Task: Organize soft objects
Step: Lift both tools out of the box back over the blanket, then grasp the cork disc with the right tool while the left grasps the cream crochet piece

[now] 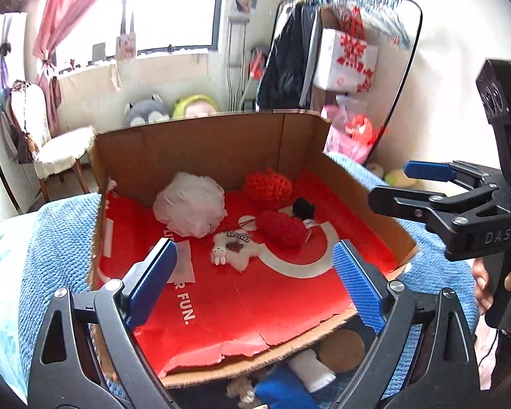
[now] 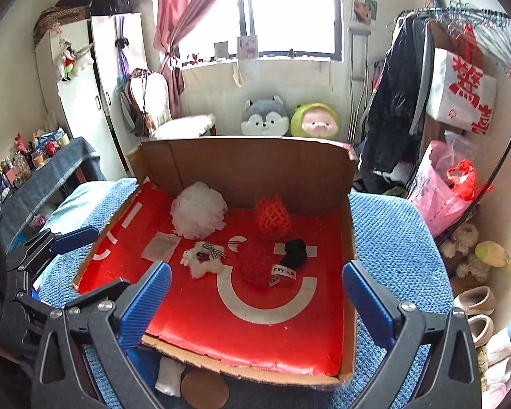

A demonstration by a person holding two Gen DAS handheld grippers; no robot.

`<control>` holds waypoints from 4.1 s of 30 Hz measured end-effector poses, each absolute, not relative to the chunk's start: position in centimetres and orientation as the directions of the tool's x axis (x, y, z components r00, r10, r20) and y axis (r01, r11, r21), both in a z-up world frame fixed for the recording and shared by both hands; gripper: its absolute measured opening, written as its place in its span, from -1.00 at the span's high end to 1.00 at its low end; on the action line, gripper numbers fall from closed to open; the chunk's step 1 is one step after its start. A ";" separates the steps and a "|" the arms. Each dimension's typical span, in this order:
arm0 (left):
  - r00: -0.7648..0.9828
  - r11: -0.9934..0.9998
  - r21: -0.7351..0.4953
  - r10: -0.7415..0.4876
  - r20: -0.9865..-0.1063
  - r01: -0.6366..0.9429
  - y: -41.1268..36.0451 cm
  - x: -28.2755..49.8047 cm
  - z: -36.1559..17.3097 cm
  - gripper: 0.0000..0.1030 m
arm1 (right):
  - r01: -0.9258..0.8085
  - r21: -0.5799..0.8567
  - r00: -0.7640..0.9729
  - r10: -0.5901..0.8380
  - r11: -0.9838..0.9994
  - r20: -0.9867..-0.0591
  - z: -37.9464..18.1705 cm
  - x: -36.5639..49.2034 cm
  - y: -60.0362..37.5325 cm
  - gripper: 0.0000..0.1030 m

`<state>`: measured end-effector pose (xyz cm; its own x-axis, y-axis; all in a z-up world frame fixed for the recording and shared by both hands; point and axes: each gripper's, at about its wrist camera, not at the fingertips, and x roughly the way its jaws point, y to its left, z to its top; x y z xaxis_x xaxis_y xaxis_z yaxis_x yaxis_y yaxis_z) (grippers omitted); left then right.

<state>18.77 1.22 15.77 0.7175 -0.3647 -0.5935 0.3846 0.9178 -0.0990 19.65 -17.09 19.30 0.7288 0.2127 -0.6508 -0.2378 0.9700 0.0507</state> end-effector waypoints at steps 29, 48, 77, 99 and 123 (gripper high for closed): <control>0.922 0.973 -0.073 -0.230 -0.312 0.218 3.2 2.7 15.9 -0.96 | -0.112 0.004 0.936 0.107 0.994 -0.335 17.0 1.7 -19.3 -1.00; 0.938 0.989 -0.056 -0.149 -0.313 0.139 3.3 -0.3 8.8 -0.96 | -0.096 0.014 0.934 0.096 0.995 -0.344 9.1 -0.8 -18.7 -1.00; 0.886 0.989 -0.065 -0.147 -0.440 0.132 3.1 1.2 5.6 -0.96 | -0.085 0.046 0.878 0.097 0.995 -0.468 5.7 0.6 -18.9 -1.00; 0.760 0.975 -0.094 -0.218 -0.612 0.203 3.6 7.2 6.6 -0.95 | -0.227 0.165 0.677 0.277 0.960 -0.682 6.5 8.8 -18.8 -1.00; 0.607 0.909 -0.019 -0.293 -0.738 0.415 4.2 10.3 4.6 -0.85 | -0.371 0.136 0.525 0.329 0.919 -0.785 4.6 12.7 -16.2 -0.92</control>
<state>10.31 4.25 4.61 0.6075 -0.2931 -0.7383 0.4154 0.9094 -0.0193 12.70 -16.23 4.60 0.5247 0.3286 -0.7853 -0.3711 0.9185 0.1364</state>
